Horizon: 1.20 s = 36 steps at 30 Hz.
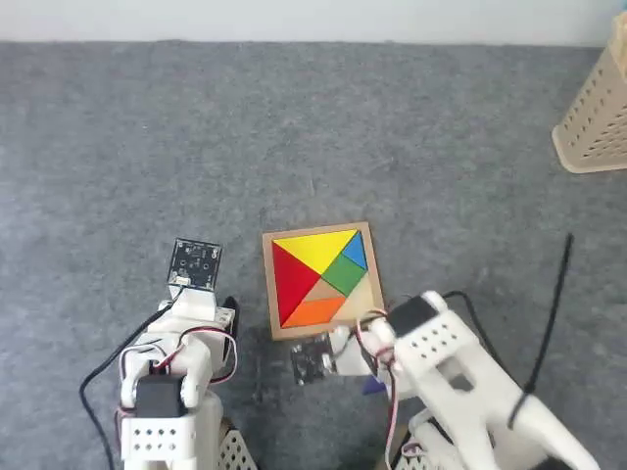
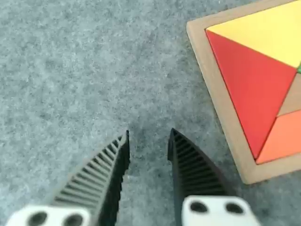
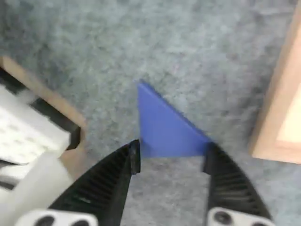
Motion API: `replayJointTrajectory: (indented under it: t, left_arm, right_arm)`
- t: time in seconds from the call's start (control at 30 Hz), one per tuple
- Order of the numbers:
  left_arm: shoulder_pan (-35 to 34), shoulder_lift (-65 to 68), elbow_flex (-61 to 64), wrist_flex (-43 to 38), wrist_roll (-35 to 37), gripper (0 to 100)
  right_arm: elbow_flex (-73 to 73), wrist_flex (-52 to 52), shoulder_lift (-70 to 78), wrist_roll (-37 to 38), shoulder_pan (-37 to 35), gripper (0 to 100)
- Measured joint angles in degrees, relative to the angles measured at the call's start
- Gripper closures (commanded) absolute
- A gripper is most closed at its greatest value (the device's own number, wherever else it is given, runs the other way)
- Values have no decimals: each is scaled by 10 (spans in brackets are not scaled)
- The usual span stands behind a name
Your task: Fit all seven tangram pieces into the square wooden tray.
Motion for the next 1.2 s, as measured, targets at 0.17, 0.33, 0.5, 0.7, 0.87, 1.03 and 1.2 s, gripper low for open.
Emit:
replayJointTrajectory:
  t: [0.17,0.33,0.5,0.7,0.87,1.03,1.2]
  left_arm:
    - [0,0,0,0,0,867]
    - [0,0,0,0,0,867]
    - [0,0,0,0,0,867]
    - [0,0,0,0,0,867]
    - [0,0,0,0,0,867]
    - [0,0,0,0,0,867]
    - [0,0,0,0,0,867]
  right_arm:
    - [29,31,-109,39,0,729]
    - [33,32,-125,43,1,728]
    - [23,32,-75,76,0,731]
    - [-5,27,32,83,0,731]
    - [-25,-27,132,81,-1,731]
    - [-54,-55,193,50,-2,743]
    - [-90,-65,233,2,-2,906]
